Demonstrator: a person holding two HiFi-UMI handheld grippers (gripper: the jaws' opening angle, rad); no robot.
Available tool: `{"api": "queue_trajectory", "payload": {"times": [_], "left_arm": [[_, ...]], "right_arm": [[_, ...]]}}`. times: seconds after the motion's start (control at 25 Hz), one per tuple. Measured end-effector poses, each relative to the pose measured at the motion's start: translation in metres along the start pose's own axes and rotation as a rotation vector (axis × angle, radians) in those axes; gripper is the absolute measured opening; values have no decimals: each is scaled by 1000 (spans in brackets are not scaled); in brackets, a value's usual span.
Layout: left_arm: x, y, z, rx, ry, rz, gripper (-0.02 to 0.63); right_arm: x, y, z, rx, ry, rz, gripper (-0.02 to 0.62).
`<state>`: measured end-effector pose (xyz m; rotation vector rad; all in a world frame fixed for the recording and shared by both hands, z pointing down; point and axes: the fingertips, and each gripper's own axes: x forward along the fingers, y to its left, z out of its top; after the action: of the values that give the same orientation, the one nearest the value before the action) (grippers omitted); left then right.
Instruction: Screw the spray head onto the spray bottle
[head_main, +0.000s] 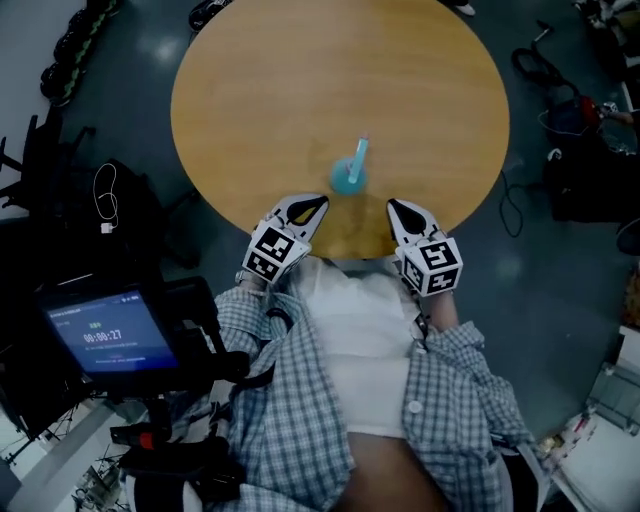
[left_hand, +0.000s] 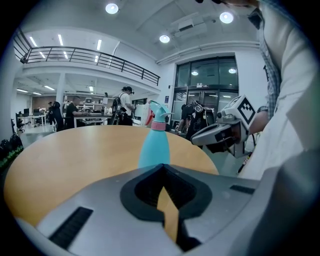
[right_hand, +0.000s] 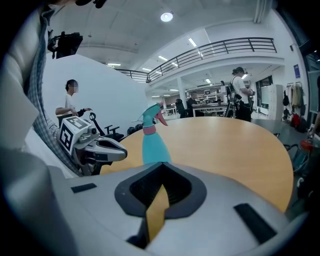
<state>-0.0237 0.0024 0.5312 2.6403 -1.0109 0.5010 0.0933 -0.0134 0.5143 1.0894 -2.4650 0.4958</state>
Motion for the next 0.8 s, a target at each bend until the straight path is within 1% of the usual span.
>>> {"api": "queue_trajectory", "payload": {"times": [0.28,0.6,0.8], "left_arm": [[-4,6,1,-8,0,18,5],[-5,8,3,-21,2,30,5],[-8,9,-1,-30,0,39,5]], "right_arm": [[-2,-7,4,25,-13,-21,-6],[-2,-4,5,2,-2,-5,-6],[-2,-3,4,-24,5,-11,-6]]}}
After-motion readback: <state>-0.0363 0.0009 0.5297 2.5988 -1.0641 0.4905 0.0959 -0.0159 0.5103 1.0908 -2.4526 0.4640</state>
